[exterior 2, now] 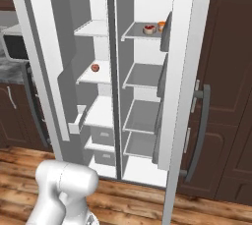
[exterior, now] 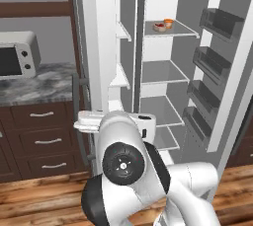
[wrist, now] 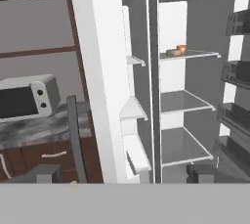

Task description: Pick up the frozen steak from the freezer, place it on any shelf in the fridge, and close the fridge and freezer doors when done.

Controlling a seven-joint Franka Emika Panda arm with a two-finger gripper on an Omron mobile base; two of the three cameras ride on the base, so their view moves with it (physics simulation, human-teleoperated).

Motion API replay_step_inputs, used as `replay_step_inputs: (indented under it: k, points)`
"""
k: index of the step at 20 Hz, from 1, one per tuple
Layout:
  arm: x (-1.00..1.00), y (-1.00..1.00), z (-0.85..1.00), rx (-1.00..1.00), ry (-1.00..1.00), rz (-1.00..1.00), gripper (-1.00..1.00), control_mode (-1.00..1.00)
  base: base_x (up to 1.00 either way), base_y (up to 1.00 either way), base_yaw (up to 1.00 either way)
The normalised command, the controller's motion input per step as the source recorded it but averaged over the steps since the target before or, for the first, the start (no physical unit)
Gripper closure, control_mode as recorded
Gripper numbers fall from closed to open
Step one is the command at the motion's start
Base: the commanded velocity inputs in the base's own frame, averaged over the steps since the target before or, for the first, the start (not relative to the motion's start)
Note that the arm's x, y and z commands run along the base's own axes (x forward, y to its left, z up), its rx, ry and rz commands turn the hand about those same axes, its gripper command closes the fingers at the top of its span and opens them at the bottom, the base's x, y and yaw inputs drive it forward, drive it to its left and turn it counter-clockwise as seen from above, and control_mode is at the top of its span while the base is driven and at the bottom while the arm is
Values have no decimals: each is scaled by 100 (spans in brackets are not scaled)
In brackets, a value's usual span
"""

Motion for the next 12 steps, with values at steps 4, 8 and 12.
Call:
replay_step_inputs:
  k: [4,8,12]
  points:
    - [100,100,-18,8,-16,-29,-100,-100,0,0,0]
    - [84,80,-9,-1,-5,-28,-100,-100,0,0,0]
    - [96,66,-30,-9,0,-22,-100,-100,0,0,0]
